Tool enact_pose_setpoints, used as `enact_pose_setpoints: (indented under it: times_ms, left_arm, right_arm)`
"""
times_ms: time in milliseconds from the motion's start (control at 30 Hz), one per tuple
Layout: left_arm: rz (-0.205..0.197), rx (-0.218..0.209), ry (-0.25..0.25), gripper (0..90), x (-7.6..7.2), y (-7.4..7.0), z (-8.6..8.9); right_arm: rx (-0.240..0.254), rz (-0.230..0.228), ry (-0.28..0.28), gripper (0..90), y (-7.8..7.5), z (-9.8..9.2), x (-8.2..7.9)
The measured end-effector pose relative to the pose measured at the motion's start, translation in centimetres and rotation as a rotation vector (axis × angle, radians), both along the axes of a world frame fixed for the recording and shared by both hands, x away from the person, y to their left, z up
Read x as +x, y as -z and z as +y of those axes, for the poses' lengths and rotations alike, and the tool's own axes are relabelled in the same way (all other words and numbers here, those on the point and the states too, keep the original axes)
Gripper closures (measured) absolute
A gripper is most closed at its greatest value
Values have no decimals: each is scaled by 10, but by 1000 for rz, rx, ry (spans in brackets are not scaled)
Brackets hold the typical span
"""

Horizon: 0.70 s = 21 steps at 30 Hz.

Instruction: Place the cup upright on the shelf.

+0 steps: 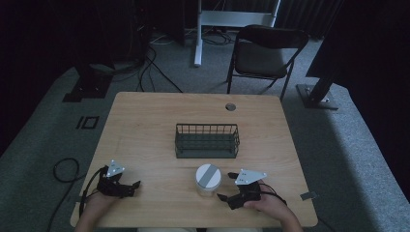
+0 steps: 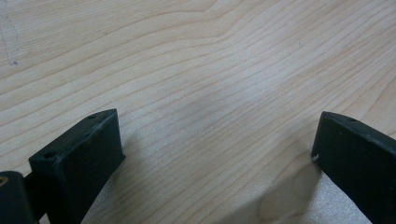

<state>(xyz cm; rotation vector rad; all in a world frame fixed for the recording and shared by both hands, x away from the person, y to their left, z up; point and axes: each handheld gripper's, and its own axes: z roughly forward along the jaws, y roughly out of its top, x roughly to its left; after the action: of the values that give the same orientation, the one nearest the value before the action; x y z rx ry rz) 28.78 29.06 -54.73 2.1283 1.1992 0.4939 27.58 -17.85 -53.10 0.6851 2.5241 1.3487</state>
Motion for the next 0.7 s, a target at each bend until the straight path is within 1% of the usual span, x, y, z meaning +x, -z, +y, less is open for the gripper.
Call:
enact_pose_setpoints:
  times_ms: [133,333,400,433,467,567,600,633,667,700]
  left_arm:
    - [0,0,0,20,0,0,0]
    - [0,0,0,20,0,0,0]
    - [0,0,0,20,0,0,0]
    - [0,0,0,20,0,0,0]
    - [0,0,0,21,0,0,0]
    - [0,0,0,21,0,0,0]
    - [0,0,0,20,0,0,0]
    - [0,0,0,20,0,0,0]
    - [0,0,0,20,0,0,0]
    - [0,0,0,20,0,0,0]
  right_arm:
    - [17,-7,-16,108,-2,6,-1]
    - [74,-17,-26,107,-2,14,-3]
    - [93,-22,-19,107,-2,16,-3]
    - [95,-20,-23,107,-2,17,-4]
    - [102,-24,-15,106,-2,19,-4]
    - [131,-16,2,106,0,23,-4]
    - [134,-17,10,106,0,25,-4]
    - [125,-21,15,106,1,26,-4]
    - [118,-33,13,106,2,28,-4]
    - [119,-32,12,106,3,29,-4]
